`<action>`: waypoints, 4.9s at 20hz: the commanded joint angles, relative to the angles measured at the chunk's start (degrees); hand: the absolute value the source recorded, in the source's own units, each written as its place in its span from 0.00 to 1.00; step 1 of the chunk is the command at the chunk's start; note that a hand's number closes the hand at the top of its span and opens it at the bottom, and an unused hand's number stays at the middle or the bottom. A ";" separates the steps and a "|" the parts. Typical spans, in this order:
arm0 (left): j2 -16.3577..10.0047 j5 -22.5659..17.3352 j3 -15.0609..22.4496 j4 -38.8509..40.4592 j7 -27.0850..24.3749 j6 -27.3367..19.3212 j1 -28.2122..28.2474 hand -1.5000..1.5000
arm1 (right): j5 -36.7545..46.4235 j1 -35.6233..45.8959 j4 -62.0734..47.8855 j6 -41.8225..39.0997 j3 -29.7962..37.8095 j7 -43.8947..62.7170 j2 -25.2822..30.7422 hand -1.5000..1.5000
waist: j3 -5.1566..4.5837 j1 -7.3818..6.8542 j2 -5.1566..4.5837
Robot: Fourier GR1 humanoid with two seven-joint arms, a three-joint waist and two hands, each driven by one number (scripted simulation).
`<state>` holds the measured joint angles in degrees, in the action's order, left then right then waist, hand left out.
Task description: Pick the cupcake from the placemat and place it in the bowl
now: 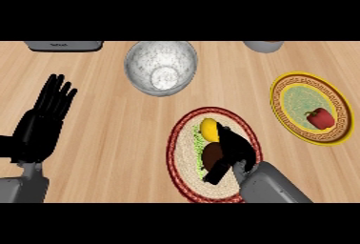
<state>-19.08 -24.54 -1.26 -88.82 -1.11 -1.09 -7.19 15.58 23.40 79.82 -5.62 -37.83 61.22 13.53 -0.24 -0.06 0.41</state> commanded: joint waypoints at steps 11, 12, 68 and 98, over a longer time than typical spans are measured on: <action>1.04 0.30 -1.21 -4.68 3.36 0.34 0.93 0.50 | 7.31 6.07 -5.19 -9.07 -4.02 -3.03 -5.41 1.00 | 0.25 -0.88 -0.38; 0.74 0.45 -1.16 -1.60 1.64 1.81 -0.48 0.50 | 8.58 11.11 -7.18 -8.72 -5.58 -2.37 -9.37 1.00 | 0.22 -1.64 -0.61; 3.03 3.53 0.52 -1.98 4.49 2.59 -5.60 0.50 | 14.97 56.71 -69.95 27.68 14.13 -26.98 -11.06 1.00 | 0.19 -5.90 -3.17; 4.55 4.88 -1.45 -1.36 3.06 1.51 -1.53 0.50 | -11.08 42.97 -60.80 36.52 45.50 -64.83 -0.82 0.00 | 0.27 -0.65 -0.61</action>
<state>-15.13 -20.90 -3.03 -89.59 1.60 1.54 -9.82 5.90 69.87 17.72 34.01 6.29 -2.08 10.46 0.04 -2.32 -0.93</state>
